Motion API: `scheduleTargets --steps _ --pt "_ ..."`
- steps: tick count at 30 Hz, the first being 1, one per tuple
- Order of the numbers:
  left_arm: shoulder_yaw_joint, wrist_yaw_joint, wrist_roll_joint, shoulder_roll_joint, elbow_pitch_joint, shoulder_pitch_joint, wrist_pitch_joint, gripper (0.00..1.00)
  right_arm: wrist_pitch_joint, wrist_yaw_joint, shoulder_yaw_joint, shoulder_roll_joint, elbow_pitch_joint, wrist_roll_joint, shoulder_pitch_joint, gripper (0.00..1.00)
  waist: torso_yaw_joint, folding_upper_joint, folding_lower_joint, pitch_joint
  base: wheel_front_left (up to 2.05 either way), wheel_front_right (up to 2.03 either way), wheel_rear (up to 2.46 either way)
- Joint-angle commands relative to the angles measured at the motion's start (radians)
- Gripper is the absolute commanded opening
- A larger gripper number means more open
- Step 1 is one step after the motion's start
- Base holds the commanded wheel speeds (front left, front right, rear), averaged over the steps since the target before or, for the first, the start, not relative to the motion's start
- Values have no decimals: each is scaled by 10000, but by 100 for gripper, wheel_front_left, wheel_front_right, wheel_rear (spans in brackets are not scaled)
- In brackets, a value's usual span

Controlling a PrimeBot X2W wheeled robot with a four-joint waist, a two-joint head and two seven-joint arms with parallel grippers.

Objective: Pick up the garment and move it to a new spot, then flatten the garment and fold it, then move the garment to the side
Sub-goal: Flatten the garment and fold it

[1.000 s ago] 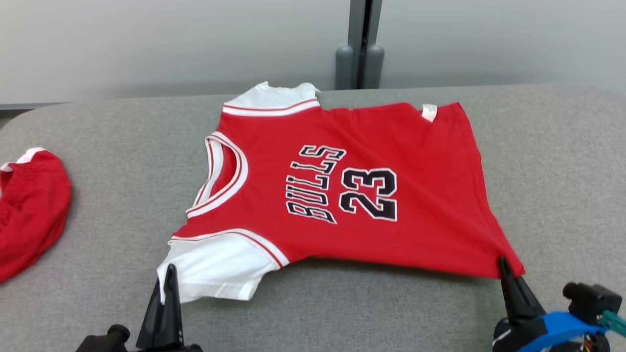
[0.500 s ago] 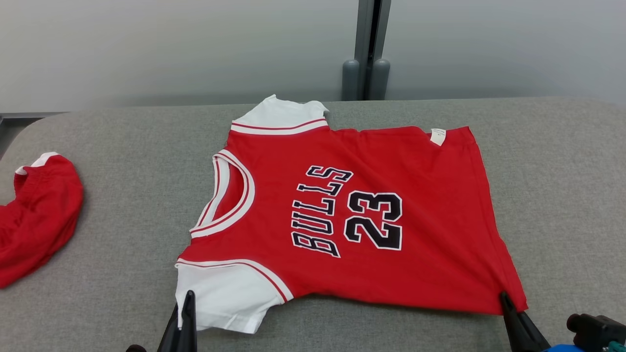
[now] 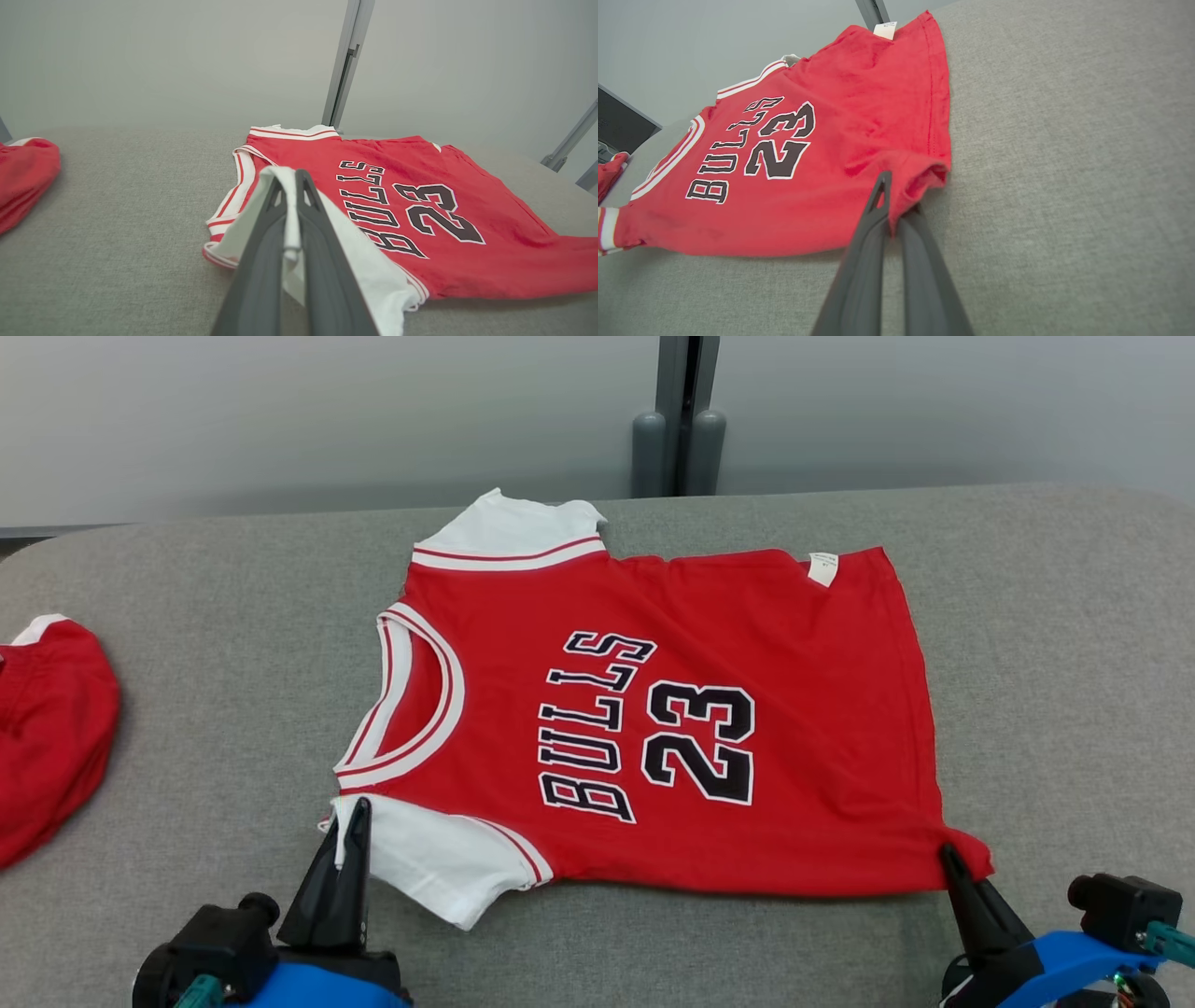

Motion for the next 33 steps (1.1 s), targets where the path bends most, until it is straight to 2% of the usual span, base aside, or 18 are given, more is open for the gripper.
scheduleTargets --steps 1,11,24,25,26,27,28,29,30,31,33 --pt "64 -88 40 88 156 -400 58 0 77 5 -33 -20 48 83 -218 0 4 0 -1 92 0 0 0" --pt "-48 -711 126 181 1255 -2038 244 0 510 5 117 -135 242 118 -1159 0 -49 0 -1 695 0 0 0" --pt "-301 -1590 275 -31 3448 -4590 283 0 662 5 97 -337 771 52 -2645 0 -124 0 -1 1566 0 0 0" --pt "-317 -1677 291 -90 3774 -4880 216 0 676 5 179 -339 892 20 -2795 9 -154 0 -1 1652 0 0 0" --pt "-317 -1677 291 -90 3774 -4880 216 0 676 5 179 -339 892 20 -2795 9 -154 0 -1 1652 0 0 0" --pt "-339 -1701 306 -124 3934 -4982 175 0 625 5 193 -345 919 14 -2859 47 -165 0 -1 1678 0 0 0" --pt "-336 -1704 320 -166 4081 -5079 125 0 600 5 219 -367 968 -13 -2902 100 -175 0 -1 1698 0 0 0" --pt "-320 -1667 362 -189 4231 -5166 38 24 547 5 259 -410 993 -71 -2943 100 -184 0 -1 1708 0 0 0" --pt "-342 -1651 414 -198 4349 -5235 -22 96 470 5 260 -419 1006 -70 -2969 100 -195 0 -1 1715 0 0 0" --pt "-355 -1639 421 -229 4476 -5276 -87 100 407 5 267 -430 1032 -77 -2967 100 -202 0 -1 1709 0 0 0" --pt "-371 -1664 428 -283 4693 -5324 -202 100 272 5 244 -486 1015 -104 -2884 100 -202 0 -1 1666 0 0 0"
